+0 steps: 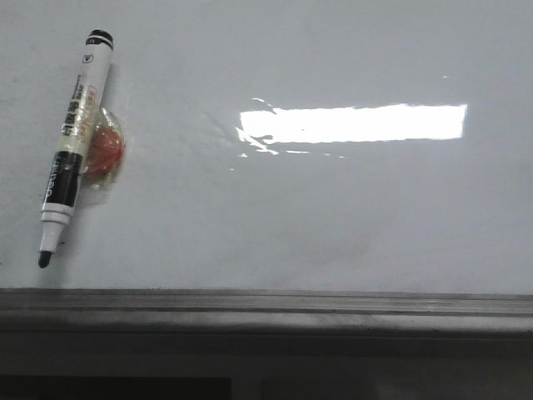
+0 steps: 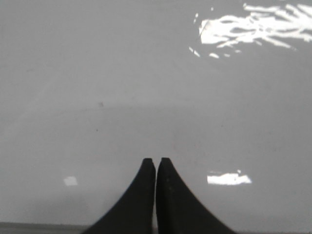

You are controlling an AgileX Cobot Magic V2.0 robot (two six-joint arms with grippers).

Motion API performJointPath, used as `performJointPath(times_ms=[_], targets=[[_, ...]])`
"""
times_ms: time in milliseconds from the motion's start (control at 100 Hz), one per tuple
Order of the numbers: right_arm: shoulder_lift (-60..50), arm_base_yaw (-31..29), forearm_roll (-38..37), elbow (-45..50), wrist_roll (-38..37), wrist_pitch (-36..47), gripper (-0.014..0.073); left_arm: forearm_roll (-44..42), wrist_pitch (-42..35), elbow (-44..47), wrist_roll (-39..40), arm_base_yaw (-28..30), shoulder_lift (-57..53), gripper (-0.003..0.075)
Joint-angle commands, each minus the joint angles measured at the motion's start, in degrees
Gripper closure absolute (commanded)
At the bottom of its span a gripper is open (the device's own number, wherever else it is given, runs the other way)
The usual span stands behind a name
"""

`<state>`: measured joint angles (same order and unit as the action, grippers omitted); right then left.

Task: Write number 6 on whiteboard

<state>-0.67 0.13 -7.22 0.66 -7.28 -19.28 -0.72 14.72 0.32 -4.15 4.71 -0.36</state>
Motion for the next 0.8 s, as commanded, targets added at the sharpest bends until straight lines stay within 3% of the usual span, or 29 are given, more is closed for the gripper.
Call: performJointPath(times_ms=[0, 160, 310, 450, 520, 790], targets=[[-1.0, 0.2, -1.4, 1.7, 0.4, 1.1, 0.0658, 1.9, -6.9, 2.4, 0.5, -0.4, -1.7, 0.0739], [-1.0, 0.2, -6.1, 1.7, 0.4, 3.0, 0.0658, 1.9, -7.3, 2.4, 0.5, -0.4, -1.7, 0.0739], [-1.0, 0.2, -6.2, 1.7, 0.4, 12.4, 0.0658, 1.9, -7.4, 2.4, 0.5, -0.4, -1.7, 0.0739], [-1.0, 0.2, 2.2, 1.7, -0.7, 19.3, 0.0658, 1.9, -9.9, 2.4, 0.5, -0.4, -1.7, 0.0739], [-1.0, 0.2, 7.2, 1.7, -0.7, 17.8, 0.0658, 2.3, -11.1, 2.4, 0.5, -0.4, -1.7, 0.0739], [1.1, 0.2, 9.1, -3.4, -0.7, 6.3, 0.0657, 7.0, -12.3, -0.5, 0.5, -0.4, -0.4, 0.0739]])
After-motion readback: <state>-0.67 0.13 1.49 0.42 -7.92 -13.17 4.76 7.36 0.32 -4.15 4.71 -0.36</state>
